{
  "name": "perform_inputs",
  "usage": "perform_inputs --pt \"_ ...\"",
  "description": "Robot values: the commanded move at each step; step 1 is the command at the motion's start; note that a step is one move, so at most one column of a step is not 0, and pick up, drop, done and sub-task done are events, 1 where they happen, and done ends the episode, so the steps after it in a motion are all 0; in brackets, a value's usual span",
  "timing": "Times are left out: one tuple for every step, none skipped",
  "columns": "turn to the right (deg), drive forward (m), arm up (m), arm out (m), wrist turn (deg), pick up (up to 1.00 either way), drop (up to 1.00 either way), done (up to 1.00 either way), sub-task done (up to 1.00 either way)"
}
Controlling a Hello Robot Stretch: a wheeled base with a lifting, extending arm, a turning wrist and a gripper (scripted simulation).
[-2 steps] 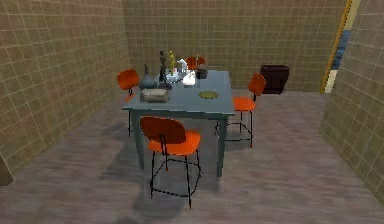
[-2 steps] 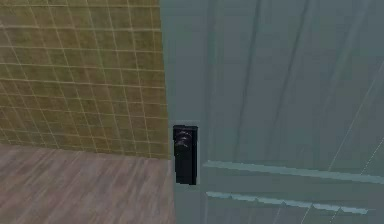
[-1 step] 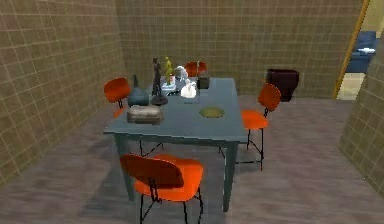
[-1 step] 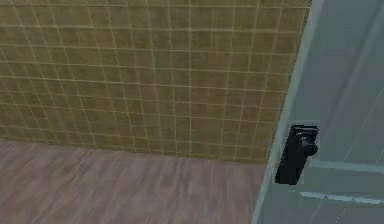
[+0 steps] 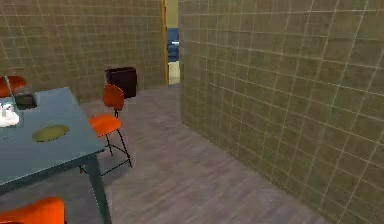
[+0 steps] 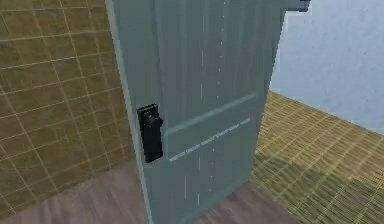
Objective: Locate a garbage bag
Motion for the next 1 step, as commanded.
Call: perform_inputs --pt "45.0 0.0 0.0 0.0 0.0 0.0 0.0 0.0 0.0"
